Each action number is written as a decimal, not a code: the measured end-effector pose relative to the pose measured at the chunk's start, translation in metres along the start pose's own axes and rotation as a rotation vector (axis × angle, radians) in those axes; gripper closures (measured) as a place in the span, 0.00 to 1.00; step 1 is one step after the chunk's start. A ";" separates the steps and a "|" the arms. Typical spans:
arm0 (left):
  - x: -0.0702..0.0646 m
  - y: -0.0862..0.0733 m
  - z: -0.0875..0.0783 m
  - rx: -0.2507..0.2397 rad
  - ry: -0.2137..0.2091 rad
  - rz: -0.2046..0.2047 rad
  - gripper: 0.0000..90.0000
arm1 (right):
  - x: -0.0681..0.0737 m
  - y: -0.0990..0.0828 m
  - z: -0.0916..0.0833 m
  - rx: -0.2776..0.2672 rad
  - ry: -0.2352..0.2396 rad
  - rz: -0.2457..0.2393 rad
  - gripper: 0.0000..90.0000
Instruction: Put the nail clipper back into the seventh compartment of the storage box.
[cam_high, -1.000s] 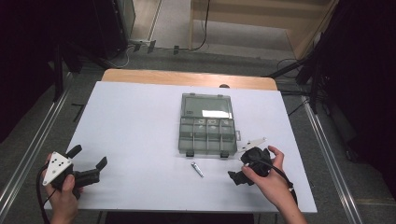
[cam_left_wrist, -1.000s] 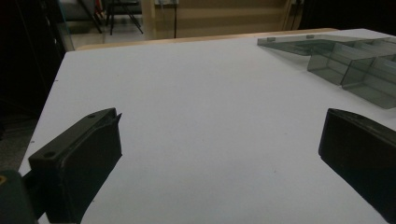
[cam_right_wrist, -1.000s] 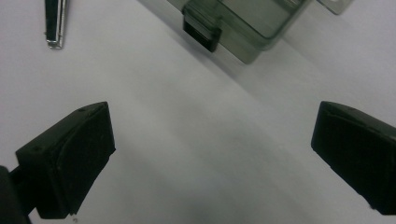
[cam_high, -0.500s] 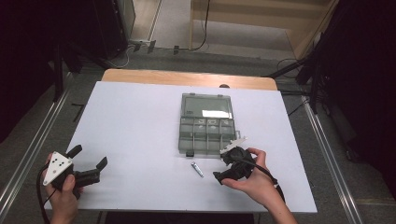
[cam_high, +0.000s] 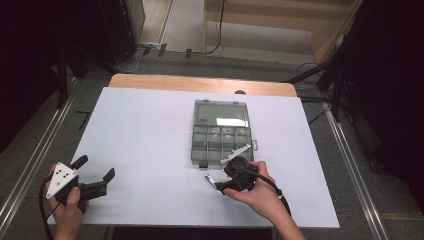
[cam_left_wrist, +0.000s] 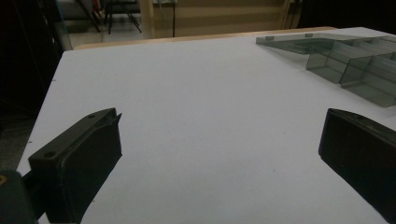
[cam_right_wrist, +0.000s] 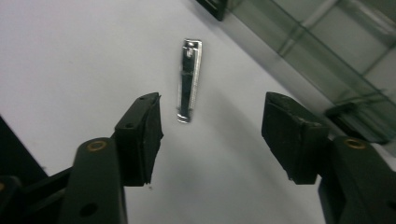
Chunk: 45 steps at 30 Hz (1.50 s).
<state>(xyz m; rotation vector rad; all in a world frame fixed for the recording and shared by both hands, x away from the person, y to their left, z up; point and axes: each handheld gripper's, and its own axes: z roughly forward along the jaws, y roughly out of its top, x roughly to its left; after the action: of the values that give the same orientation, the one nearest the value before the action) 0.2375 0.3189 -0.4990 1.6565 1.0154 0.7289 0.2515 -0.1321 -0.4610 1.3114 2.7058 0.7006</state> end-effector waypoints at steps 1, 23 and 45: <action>0.000 0.000 0.000 0.000 0.000 -0.001 0.00 | 0.001 0.001 0.001 0.003 0.007 0.006 0.50; 0.000 0.000 0.000 0.006 -0.006 0.005 0.00 | 0.018 0.029 0.039 0.040 -0.058 0.046 0.80; 0.000 0.000 0.001 0.011 -0.002 0.004 0.00 | 0.020 0.025 0.045 0.012 -0.088 -0.001 0.90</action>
<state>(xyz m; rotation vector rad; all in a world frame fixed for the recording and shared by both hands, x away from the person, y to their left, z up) 0.2382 0.3188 -0.4990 1.6684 1.0166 0.7251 0.2678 -0.0862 -0.4877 1.3106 2.6452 0.6123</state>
